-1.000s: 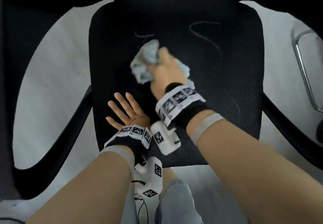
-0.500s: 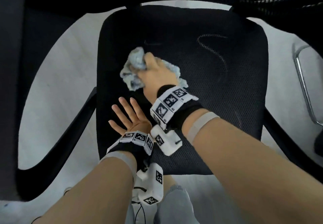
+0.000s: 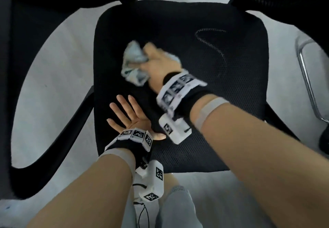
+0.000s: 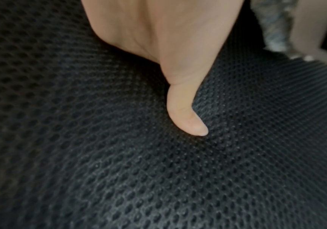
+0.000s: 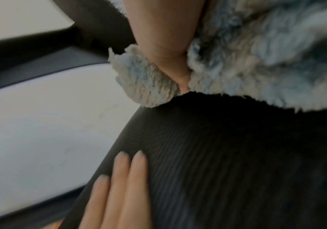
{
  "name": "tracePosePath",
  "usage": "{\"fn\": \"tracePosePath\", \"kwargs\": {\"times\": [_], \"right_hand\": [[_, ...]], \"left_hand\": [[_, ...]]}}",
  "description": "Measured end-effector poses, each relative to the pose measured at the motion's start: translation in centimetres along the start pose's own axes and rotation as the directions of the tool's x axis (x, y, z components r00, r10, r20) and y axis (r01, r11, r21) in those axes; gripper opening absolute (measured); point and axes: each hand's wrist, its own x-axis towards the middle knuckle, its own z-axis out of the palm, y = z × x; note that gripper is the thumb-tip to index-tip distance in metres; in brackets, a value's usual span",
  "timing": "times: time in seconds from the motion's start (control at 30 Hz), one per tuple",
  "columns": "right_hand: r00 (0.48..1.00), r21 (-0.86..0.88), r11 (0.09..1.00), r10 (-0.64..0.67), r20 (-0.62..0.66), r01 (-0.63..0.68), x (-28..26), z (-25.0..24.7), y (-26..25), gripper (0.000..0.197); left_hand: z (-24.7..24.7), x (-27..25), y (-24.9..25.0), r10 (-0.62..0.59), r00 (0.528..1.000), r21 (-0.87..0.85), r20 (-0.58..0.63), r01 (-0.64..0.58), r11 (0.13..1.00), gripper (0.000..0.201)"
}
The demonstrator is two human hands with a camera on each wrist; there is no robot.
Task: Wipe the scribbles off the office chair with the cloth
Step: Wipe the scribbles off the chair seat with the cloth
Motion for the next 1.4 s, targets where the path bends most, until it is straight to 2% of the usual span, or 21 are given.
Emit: {"fn": "tracePosePath", "kwargs": {"times": [0.1,0.2,0.3,0.37,0.43,0.5,0.57,0.67,0.7,0.73,0.8,0.87,0.93,0.97,1.03,1.1,1.17,1.23,1.3,1.37,1.4], "right_hand": [[0.942,0.103,0.981,0.185,-0.280,-0.163,0.8,-3.2,4.7,0.038],[0.860,0.109,0.926,0.377,-0.343,-0.362,0.9,-5.9,8.5,0.036],[0.889,0.038,0.941,0.331,-0.316,-0.337,-0.4,-4.3,6.9,0.033],[0.934,0.023,0.963,0.268,-0.236,-0.270,-2.0,-2.9,5.6,0.036],[0.980,0.001,0.987,0.158,-0.119,-0.159,-3.7,-1.6,5.4,0.036],[0.987,0.017,0.998,0.070,-0.147,-0.068,-4.7,-1.7,6.5,0.026],[0.948,0.147,0.979,0.177,-0.266,-0.142,-4.5,-3.0,8.9,0.007],[0.822,0.302,0.897,0.424,-0.380,-0.323,-3.5,-5.2,11.9,0.023],[0.798,0.313,0.881,0.460,-0.389,-0.355,-3.3,-5.2,12.0,0.018],[0.802,0.260,0.889,0.454,-0.388,-0.377,-3.3,-5.1,11.6,0.018],[0.883,0.128,0.931,0.365,-0.295,-0.342,-3.8,-3.8,9.4,0.035],[0.984,-0.039,0.990,0.128,-0.127,-0.134,-5.1,-1.4,7.6,0.034],[0.998,-0.060,0.998,0.003,-0.056,-0.006,-6.3,-1.0,7.6,0.022],[0.995,-0.016,0.998,0.063,-0.083,-0.064,-6.2,-1.6,8.5,0.023],[0.931,0.146,0.952,0.297,-0.211,-0.270,-5.4,-3.1,11.2,0.031],[0.793,0.356,0.846,0.512,-0.330,-0.397,-4.4,-4.7,13.0,0.034],[0.738,0.315,0.825,0.563,-0.373,-0.470,-3.6,-5.0,12.2,0.035],[0.816,0.229,0.868,0.494,-0.300,-0.441,-3.2,-4.3,9.5,0.043],[0.945,0.081,0.965,0.262,-0.194,-0.250,-2.7,-3.2,7.4,0.040],[0.977,0.002,0.989,0.147,-0.155,-0.149,-2.7,-3.3,7.4,0.035],[0.965,0.016,0.981,0.194,-0.178,-0.194,-2.6,-3.8,8.5,0.036]], "left_hand": [[0.1,0.2,-0.1,0.005,0.999,0.035,0.044,-0.007,0.999,0.152],[-0.8,0.2,-0.4,0.045,0.999,0.071,0.019,-0.046,0.996,0.155],[-0.7,0.0,0.5,0.015,0.996,0.053,-0.084,-0.010,0.999,0.159],[-1.6,-0.2,2.1,-0.020,0.972,0.046,-0.233,0.031,0.998,0.155],[-2.7,0.5,4.1,0.096,0.978,-0.005,-0.186,-0.099,0.995,0.152],[-3.7,1.2,5.2,0.195,0.975,-0.025,-0.104,-0.199,0.980,0.151],[-4.0,1.9,5.3,0.184,0.978,-0.003,-0.101,-0.186,0.983,0.152],[-3.3,2.2,5.4,0.165,0.982,0.007,-0.087,-0.165,0.986,0.152],[-3.2,2.2,5.5,0.157,0.983,0.017,-0.098,-0.156,0.988,0.153],[-3.2,2.3,5.7,0.142,0.984,0.025,-0.108,-0.140,0.990,0.153],[-3.0,2.3,5.9,0.118,0.983,0.018,-0.142,-0.117,0.993,0.154],[-2.7,2.1,5.8,0.123,0.975,0.017,-0.183,-0.122,0.992,0.153],[-2.7,2.0,5.7,0.136,0.972,0.018,-0.192,-0.135,0.991,0.153],[-2.8,2.0,5.6,0.138,0.974,0.020,-0.178,-0.137,0.990,0.153],[-3.0,2.0,5.7,0.143,0.979,0.022,-0.147,-0.141,0.990,0.153],[-3.0,2.1,5.6,0.152,0.978,0.027,-0.141,-0.149,0.988,0.153],[-2.8,2.2,5.5,0.164,0.974,0.030,-0.155,-0.161,0.986,0.154],[-2.7,2.1,5.4,0.163,0.973,0.033,-0.166,-0.160,0.987,0.154],[-2.8,2.0,5.4,0.160,0.973,0.055,-0.169,-0.153,0.987,0.154],[-3.3,1.9,5.0,0.185,0.975,0.077,-0.121,-0.177,0.981,0.152],[-3.7,1.9,4.4,0.213,0.973,0.098,-0.090,-0.204,0.974,0.150]]}}
